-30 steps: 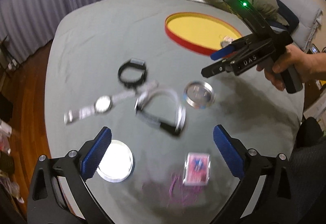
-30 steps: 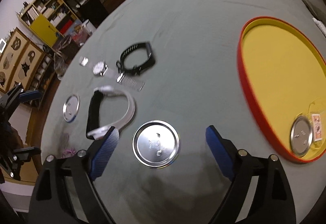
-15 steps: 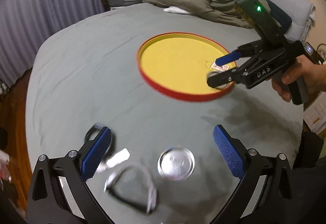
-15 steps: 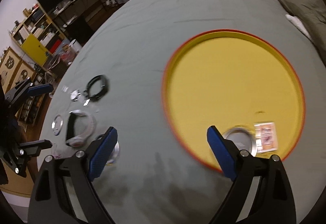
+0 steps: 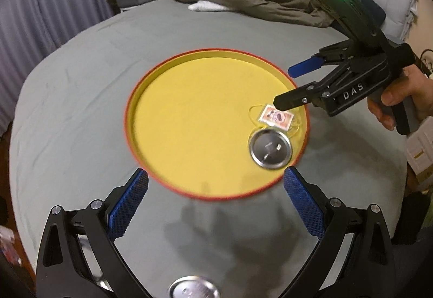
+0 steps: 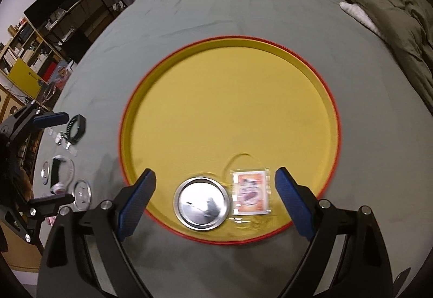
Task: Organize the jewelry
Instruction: 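Grasp the orange card holder with the right tool while the left tool grasps the last badge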
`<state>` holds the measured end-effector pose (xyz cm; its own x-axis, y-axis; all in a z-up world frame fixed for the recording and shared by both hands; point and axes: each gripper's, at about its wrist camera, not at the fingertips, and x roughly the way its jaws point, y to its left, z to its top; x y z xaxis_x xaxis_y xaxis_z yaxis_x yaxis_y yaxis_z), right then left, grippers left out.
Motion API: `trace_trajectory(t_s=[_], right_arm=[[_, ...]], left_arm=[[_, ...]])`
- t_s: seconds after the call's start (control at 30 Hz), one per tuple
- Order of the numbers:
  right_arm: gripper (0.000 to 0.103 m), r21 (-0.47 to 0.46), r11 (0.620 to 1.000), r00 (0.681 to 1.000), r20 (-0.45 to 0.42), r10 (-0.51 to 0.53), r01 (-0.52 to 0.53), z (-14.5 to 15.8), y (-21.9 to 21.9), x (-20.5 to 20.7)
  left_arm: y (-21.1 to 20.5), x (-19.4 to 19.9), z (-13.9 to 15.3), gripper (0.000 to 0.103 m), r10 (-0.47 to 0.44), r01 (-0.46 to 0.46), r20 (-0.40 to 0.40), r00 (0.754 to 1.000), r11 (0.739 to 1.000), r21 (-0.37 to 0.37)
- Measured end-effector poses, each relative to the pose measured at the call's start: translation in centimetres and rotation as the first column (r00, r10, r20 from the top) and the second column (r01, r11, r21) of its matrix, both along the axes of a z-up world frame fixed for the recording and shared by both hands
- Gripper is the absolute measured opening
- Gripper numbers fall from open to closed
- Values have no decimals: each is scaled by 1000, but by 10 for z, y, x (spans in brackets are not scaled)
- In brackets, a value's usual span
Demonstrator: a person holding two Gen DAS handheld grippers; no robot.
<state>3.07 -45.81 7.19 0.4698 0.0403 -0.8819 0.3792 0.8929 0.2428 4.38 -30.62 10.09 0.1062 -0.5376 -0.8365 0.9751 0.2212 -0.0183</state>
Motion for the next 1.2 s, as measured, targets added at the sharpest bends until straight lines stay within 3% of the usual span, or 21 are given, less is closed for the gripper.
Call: trace_trajectory(t_s=[0.3, 0.57, 0.83, 1.0, 1.2], right_arm=[[85, -2, 998, 996, -68, 55, -55, -26, -25, -7], [85, 25, 989, 979, -143, 148, -146, -53, -22, -5], [85, 4, 966, 945, -209, 252, -257, -72, -16, 5], [85, -2, 956, 930, -233, 284, -293, -81, -16, 12], [85, -26, 943, 918, -239, 316, -331, -83, -7, 13]], left_arm=[[-39, -3, -40, 97, -3, 8, -53, 999, 996, 92], [-80, -17, -78, 97, -72, 88, -100, 992, 981, 170], [-107, -31, -100, 97, -112, 134, -115, 987, 969, 207], [-115, -42, -109, 97, -145, 160, -81, 986, 959, 234], [-121, -34, -115, 97, -124, 143, -94, 988, 964, 225]])
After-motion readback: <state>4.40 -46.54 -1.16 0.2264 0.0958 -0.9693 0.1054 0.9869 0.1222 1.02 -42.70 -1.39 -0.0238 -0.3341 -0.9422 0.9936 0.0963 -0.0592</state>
